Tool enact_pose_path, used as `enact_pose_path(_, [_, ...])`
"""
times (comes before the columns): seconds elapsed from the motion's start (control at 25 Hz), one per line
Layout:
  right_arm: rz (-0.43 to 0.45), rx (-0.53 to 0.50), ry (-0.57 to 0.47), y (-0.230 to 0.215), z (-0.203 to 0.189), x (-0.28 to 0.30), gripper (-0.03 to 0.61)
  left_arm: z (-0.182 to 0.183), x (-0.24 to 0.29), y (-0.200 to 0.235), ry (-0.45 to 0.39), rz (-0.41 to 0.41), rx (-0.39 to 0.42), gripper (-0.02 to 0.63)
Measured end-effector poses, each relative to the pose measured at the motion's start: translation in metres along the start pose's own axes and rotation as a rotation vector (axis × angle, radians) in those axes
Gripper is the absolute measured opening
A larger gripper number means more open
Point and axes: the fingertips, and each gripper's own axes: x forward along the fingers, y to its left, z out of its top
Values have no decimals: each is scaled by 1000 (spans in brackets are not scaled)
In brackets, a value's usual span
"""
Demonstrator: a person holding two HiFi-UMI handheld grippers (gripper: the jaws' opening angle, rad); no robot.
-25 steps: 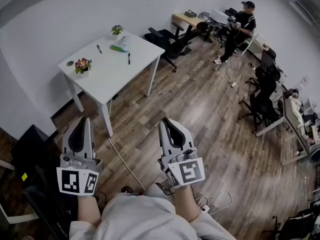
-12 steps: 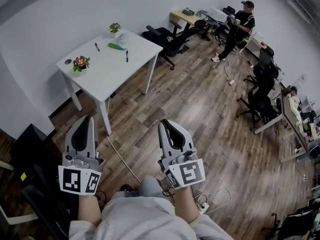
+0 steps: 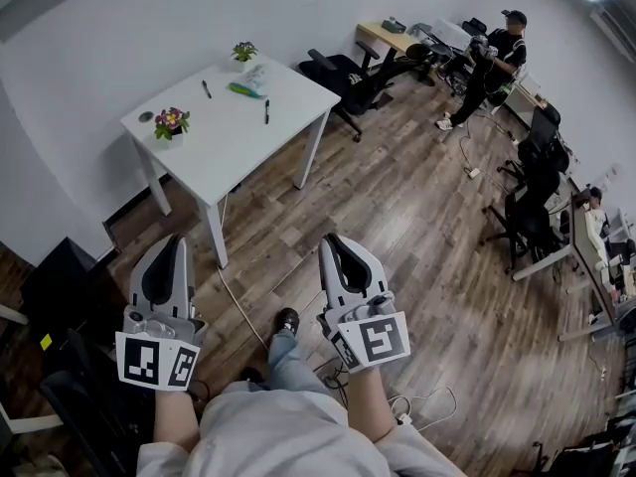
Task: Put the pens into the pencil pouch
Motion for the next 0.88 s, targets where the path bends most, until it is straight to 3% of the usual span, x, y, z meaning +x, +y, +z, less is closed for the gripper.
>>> enact_pose_path(0.48, [84, -2, -43, -70, -3, 118, 40, -17, 116, 27, -23, 53, 26, 26])
enact_pose_path(0.88, [136, 0, -64, -149, -11, 184, 40, -35, 220, 18, -34, 69, 55, 26])
